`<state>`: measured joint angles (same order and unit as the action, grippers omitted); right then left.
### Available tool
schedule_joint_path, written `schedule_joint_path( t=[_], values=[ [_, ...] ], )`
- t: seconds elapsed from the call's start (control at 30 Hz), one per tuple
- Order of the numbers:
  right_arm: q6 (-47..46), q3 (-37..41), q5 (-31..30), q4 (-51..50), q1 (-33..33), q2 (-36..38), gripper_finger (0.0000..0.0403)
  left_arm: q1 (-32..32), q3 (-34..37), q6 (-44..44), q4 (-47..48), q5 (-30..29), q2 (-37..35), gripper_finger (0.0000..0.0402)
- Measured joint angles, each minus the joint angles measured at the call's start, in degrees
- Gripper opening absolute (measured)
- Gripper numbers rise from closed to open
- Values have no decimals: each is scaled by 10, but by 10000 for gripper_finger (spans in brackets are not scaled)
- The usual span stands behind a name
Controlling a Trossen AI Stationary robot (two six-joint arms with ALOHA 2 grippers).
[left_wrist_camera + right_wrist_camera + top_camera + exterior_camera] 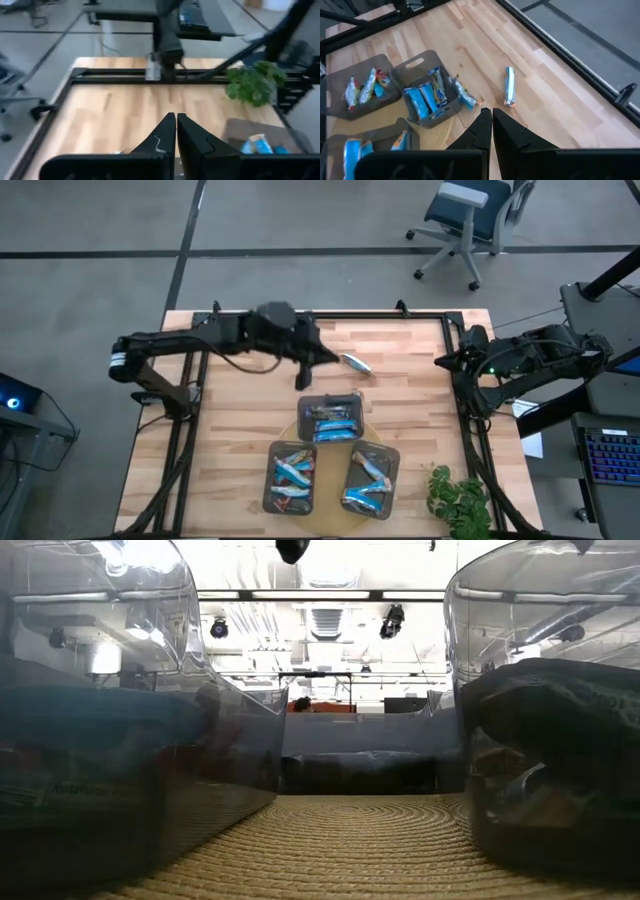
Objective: Pick and place Granola Bars by type
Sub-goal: Put the top yellow granola bar into the bottom right black bin
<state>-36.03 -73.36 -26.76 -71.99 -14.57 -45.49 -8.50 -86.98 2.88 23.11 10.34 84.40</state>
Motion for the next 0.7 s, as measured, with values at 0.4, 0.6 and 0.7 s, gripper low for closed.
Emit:
schedule_joint_path(
  t=[0.4,0.6,0.7],
  values=[
    [0,0,-45,10,0,-29,9,-53,63,-29,4,0,-91,0],
    [0,0,-73,16,0,-50,9,-56,168,-71,-55,-37,-170,0],
    [0,0,-76,27,0,-60,9,-58,231,-99,-76,-75,-216,0]
  ],
)
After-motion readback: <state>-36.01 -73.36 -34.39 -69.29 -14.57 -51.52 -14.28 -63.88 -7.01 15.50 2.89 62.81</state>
